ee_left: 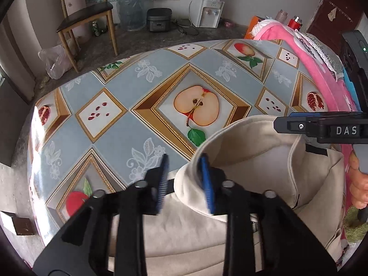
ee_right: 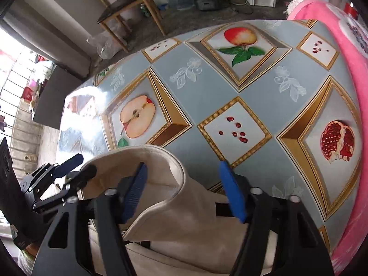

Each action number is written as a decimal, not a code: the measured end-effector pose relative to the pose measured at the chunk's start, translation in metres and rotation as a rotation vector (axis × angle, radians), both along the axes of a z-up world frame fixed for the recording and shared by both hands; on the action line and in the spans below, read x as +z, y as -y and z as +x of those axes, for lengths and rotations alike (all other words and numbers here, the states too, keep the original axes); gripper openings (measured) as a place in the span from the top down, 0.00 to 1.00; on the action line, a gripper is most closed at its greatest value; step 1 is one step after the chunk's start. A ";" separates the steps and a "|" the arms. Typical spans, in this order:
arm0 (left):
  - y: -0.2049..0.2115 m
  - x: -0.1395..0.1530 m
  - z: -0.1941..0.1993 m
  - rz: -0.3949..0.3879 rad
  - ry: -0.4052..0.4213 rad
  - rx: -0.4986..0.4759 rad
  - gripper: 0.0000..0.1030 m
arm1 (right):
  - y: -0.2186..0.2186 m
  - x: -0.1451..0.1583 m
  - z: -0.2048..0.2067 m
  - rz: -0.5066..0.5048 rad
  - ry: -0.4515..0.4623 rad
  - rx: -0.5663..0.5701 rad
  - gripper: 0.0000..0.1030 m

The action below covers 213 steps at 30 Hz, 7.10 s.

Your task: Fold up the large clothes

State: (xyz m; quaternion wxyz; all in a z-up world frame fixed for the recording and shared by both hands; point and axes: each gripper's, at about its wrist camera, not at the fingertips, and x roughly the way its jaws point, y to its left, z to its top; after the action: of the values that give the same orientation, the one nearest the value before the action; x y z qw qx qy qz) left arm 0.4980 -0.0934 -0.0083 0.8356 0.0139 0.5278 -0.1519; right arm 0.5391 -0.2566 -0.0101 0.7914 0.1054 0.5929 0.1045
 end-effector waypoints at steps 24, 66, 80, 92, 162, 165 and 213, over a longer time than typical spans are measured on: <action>0.016 0.000 -0.174 0.204 0.246 -0.420 0.96 | 0.010 0.072 -0.190 0.191 0.374 0.262 0.76; -0.063 -0.035 -0.109 -0.491 -0.297 0.057 0.72 | 0.086 -0.031 -0.171 0.483 -0.027 -0.276 0.57; -0.055 -0.030 -0.108 -0.452 -0.271 -0.007 0.86 | 0.049 -0.032 -0.166 0.424 -0.070 -0.084 0.84; -0.018 -0.020 -0.045 -0.134 -0.083 -0.069 0.95 | 0.037 -0.026 -0.085 0.206 0.056 -0.046 0.89; 0.005 -0.017 -0.110 -0.106 0.040 -0.335 0.89 | -0.041 -0.018 -0.132 0.155 0.139 0.248 0.82; -0.001 -0.002 -0.113 -0.207 0.062 -0.351 0.89 | -0.041 -0.016 -0.137 0.138 0.121 0.271 0.82; -0.010 -0.015 -0.079 -0.146 0.073 -0.185 0.73 | -0.049 -0.012 -0.136 0.041 0.223 0.236 0.83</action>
State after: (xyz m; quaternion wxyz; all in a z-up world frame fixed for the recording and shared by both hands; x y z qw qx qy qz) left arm 0.4189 -0.0834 -0.0230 0.8353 0.0073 0.4812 -0.2659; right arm 0.4029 -0.2079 -0.0226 0.8322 0.0389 0.5074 0.2201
